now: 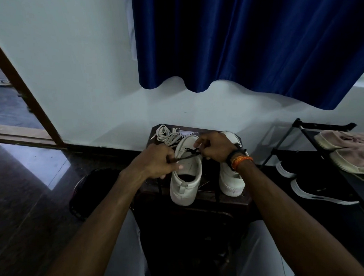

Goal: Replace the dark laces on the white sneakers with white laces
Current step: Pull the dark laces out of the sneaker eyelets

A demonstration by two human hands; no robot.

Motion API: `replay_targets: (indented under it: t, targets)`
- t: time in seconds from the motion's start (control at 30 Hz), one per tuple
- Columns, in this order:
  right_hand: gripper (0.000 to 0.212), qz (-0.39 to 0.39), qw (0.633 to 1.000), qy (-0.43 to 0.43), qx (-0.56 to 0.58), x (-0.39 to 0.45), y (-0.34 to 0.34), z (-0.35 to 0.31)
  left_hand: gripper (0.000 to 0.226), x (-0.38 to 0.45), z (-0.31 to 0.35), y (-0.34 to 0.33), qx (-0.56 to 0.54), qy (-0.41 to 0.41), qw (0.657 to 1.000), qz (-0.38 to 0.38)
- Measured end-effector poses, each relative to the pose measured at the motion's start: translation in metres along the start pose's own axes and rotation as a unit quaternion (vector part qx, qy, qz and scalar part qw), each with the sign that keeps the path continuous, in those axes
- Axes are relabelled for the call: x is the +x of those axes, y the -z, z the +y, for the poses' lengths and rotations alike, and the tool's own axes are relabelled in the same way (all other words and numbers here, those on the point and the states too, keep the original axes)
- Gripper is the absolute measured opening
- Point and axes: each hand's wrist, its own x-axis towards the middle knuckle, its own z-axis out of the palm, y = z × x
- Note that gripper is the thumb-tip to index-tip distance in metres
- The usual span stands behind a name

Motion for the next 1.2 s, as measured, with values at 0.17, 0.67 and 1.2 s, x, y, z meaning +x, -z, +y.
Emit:
replay_targets:
  t: [0.17, 0.67, 1.2]
  targets:
    - [0.025, 0.021, 1.0, -0.007, 0.004, 0.001, 0.004, 0.003, 0.037, -0.001, -0.012, 0.01, -0.008, 0.049, 0.987, 0.153]
    - [0.026, -0.034, 0.995, 0.016, -0.09, -0.001, 0.003, -0.01, 0.04, -0.003, 0.007, -0.012, -0.004, 0.166, 0.958, 0.236]
    - [0.023, 0.002, 0.998, 0.011, -0.066, 0.001, 0.016, -0.01, 0.024, 0.039, 0.025, -0.035, 0.029, -0.07, 0.982, 0.174]
